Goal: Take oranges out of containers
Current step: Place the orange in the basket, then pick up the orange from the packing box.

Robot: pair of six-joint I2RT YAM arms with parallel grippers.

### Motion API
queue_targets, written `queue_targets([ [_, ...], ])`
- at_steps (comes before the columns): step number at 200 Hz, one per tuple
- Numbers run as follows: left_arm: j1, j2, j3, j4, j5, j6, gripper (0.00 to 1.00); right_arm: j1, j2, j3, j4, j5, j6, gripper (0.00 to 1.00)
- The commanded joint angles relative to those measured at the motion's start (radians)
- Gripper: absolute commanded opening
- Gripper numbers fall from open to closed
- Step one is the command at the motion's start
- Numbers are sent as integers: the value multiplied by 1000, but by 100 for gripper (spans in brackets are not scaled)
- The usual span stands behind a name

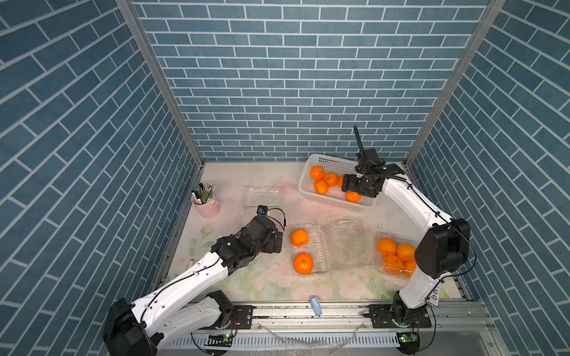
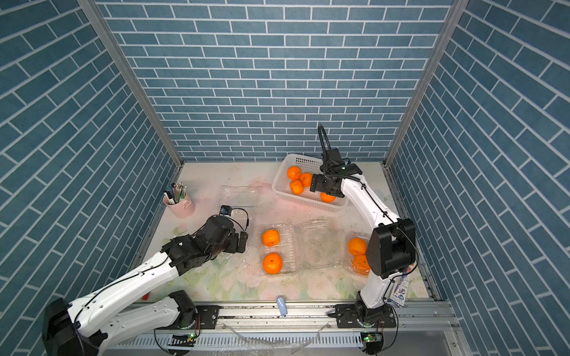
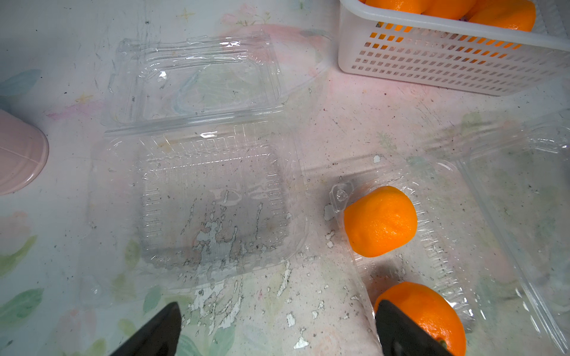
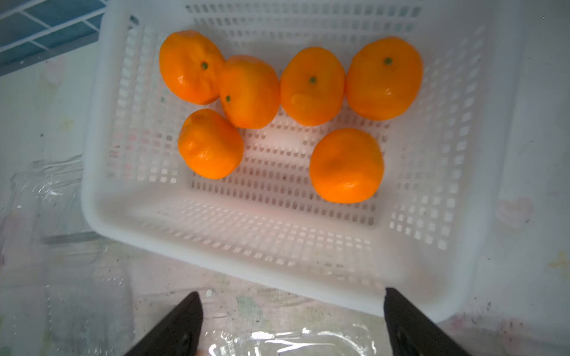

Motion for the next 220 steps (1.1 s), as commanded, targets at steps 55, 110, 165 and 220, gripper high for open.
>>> queue_targets([
  [55, 7, -46, -3, -28, -34, -22, 99, 246, -151, -233, 106, -188, 101, 81],
  [110, 8, -89, -33, -29, -44, -31, 99, 395, -157, -323, 200, -158, 239, 87],
  [165, 8, -122, -51, -55, -59, -43, 99, 480, -35, -251, 204, -124, 271, 88],
  [220, 14, -172, -68, -81, -82, -52, 99, 522, 91, -149, 127, -48, 266, 87],
])
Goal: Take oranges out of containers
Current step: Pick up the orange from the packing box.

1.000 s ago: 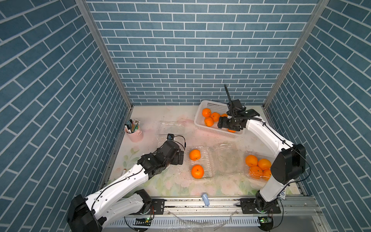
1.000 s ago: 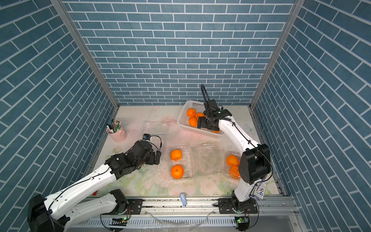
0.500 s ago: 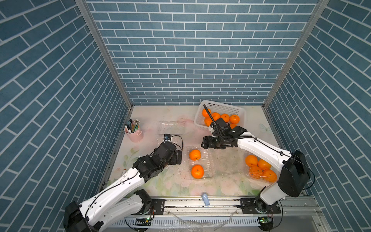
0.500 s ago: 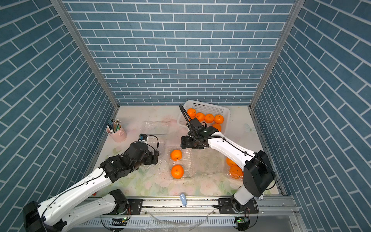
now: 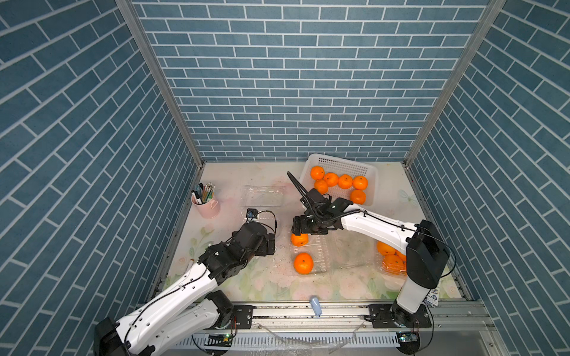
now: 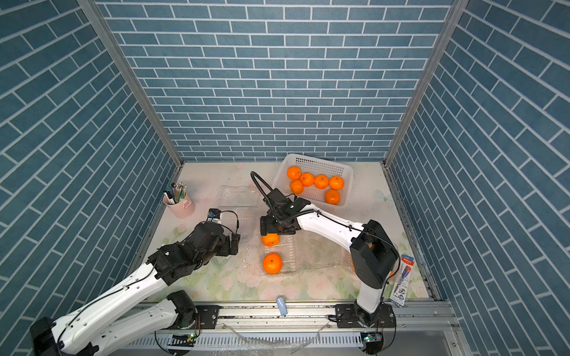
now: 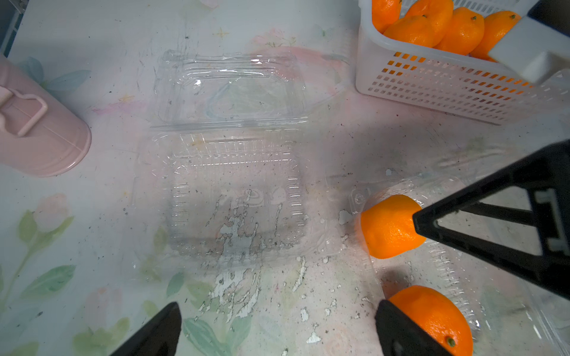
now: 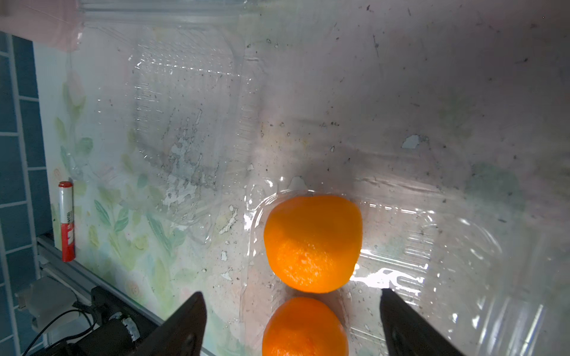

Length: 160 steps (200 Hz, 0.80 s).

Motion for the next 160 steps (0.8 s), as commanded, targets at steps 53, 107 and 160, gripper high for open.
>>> queue_targets([
  [53, 16, -20, -38, -24, -9, -2, 99, 40, 118, 114, -131, 121, 16, 82],
  [107, 18, -2, -41, -3, 12, 9, 99, 47, 152, 109, -150, 150, 18, 80],
  [160, 19, 23, -35, 8, 21, 12, 99, 51, 176, 95, -97, 114, 13, 77],
])
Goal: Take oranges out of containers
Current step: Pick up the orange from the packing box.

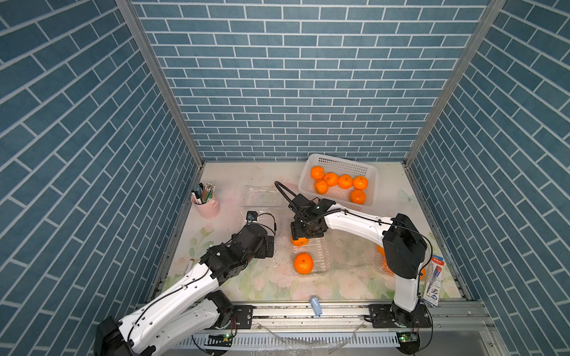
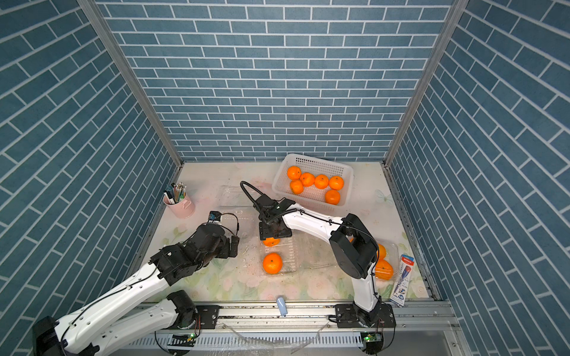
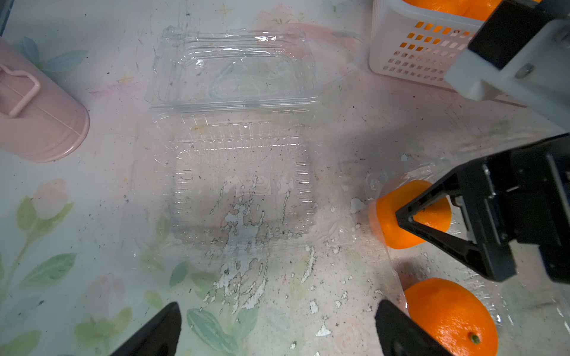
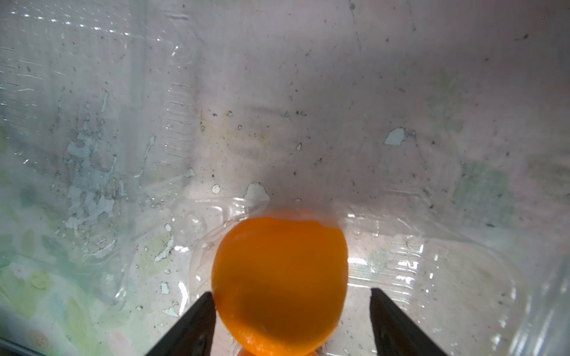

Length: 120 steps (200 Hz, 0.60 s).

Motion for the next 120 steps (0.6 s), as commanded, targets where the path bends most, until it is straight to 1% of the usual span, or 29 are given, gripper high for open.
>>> queue_targets([
  [1, 9, 5, -3, 5, 6, 11, 99, 10, 22, -1, 11, -2, 13, 77],
  [66, 9, 6, -2, 6, 9, 10, 99, 8, 62, 9, 24, -18, -18, 74],
  [91, 8, 7, -3, 3, 9, 9, 99, 8, 54, 6, 26, -16, -32, 70],
  [120, 9, 7, -3, 6, 9, 10, 99, 7, 30, 6, 18, -24, -60, 63],
])
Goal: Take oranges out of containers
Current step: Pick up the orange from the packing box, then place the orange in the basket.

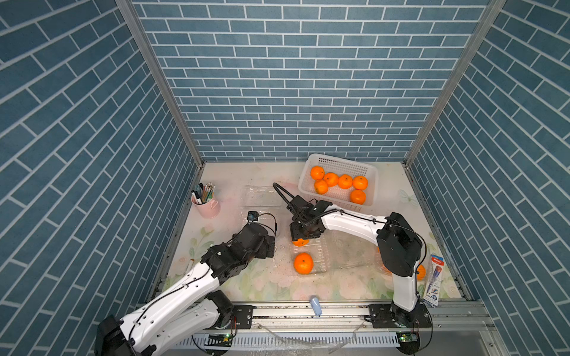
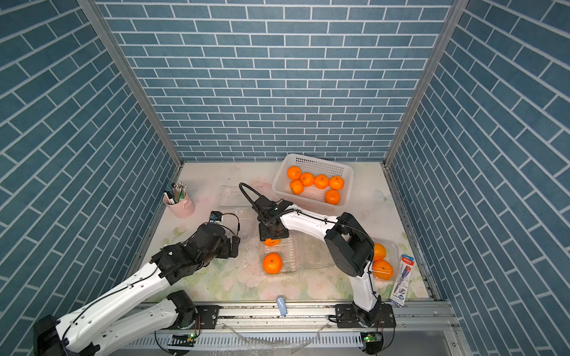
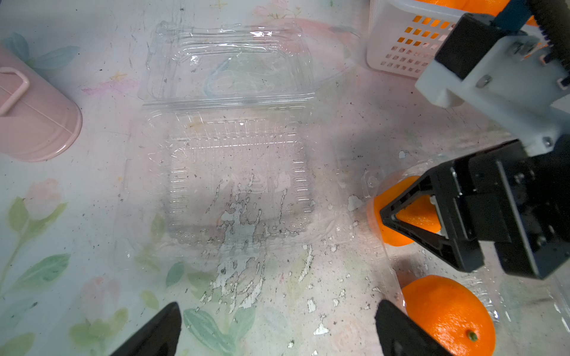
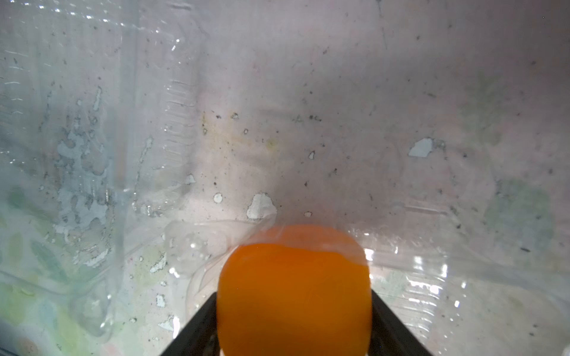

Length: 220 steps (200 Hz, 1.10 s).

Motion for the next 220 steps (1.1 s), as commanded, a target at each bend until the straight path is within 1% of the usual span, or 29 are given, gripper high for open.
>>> queue_targets([
  [1, 9, 1, -3, 3, -2, 6, 99, 5, -6, 6, -21, -11, -35, 63],
  [34, 9, 2, -1, 3, 0, 8, 99, 5, -52, 0, -40, -34, -74, 53],
  [65, 9, -1, 7, -2, -3, 11, 99, 5, -118, 8, -99, -37, -130, 46],
  [101, 10, 3, 9, 6, -5, 17, 99, -2, -224, 44, -187, 15, -231, 44],
  [131, 12, 21, 9, 14, 3, 21, 99, -28, -309, 94, -222, 28, -337, 42],
  [134, 11, 24, 31, 14, 3, 22, 99, -34, -315, 102, -227, 28, -349, 43],
  [143, 12, 29, 39, 14, 4, 23, 99, -45, -323, 132, -252, 34, -389, 42],
  [174, 12, 34, 52, 5, 1, 28, 99, -117, -340, 221, -331, 86, -531, 41],
  [201, 13, 28, 49, -1, -3, 28, 99, -239, -348, 276, -337, 67, -619, 40],
  [220, 15, 35, 47, 5, -1, 23, 99, -317, -302, 337, -351, 57, -666, 39],
])
